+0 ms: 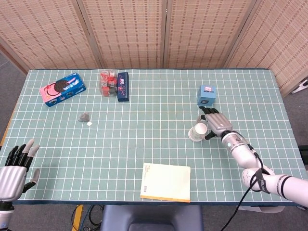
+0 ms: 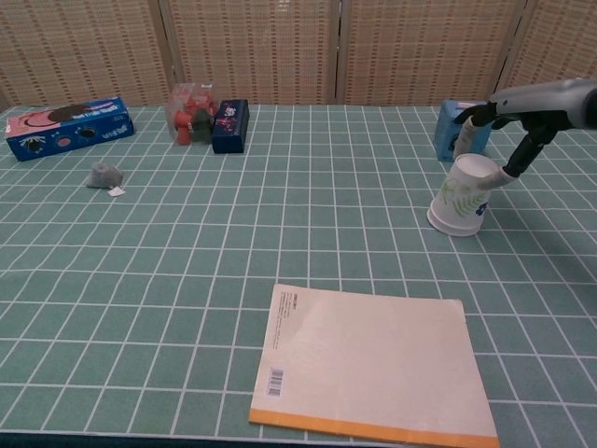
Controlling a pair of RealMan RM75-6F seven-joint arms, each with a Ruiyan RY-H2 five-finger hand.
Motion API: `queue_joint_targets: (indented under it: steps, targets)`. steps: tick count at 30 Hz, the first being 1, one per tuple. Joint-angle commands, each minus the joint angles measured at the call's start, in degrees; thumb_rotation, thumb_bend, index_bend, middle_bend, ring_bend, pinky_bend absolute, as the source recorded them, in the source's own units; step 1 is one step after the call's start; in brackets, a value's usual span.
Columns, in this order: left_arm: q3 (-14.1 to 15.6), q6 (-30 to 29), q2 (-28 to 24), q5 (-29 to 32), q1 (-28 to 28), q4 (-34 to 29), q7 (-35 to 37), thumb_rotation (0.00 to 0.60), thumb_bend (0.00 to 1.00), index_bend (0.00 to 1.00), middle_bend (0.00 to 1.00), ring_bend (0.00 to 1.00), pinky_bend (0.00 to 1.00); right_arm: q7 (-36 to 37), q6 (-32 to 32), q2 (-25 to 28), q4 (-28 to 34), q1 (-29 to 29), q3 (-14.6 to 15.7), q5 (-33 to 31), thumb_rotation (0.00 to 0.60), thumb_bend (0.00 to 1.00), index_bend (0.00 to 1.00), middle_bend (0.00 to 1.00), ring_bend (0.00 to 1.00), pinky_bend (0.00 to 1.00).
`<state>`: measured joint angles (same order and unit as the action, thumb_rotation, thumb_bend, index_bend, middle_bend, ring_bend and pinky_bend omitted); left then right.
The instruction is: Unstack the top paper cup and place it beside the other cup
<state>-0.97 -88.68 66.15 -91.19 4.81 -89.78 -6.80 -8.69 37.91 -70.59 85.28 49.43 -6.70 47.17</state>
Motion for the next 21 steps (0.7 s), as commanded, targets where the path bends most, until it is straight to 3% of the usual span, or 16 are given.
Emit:
queue_joint_targets:
  steps: [1,8,21]
  targets:
    - [0.1,-0.2,0.0,-0.2,-0.1,0.1,0.2,0.6,0.49,0.0,0.0,0.0,0.0,-0.2,0.7,-0.5,-0.3,-0.1,-0.1,0.2,0.6,0.27,0.39,0.0,0.0,0.0]
    - [0.0,-0.3,0.2,-0.3,-0.1,0.5,0.5,0.6,0.5,0.0,0.0,0.0,0.0,0.6,2.0,0.5,1.2,-0.5,-1.1,1.0,0.6,0.29,0.41,0.0,0.0,0.0]
    - [0.0,0.7,0.8,0.4,0.3,0.6,-0.9,0.6,0.5,0.0,0.0,0.0,0.0,0.1,6.8,9.6,12.5,-2.2,-3.3,2.4,0.6,0.28,0.41,0.0,0.0,0.0]
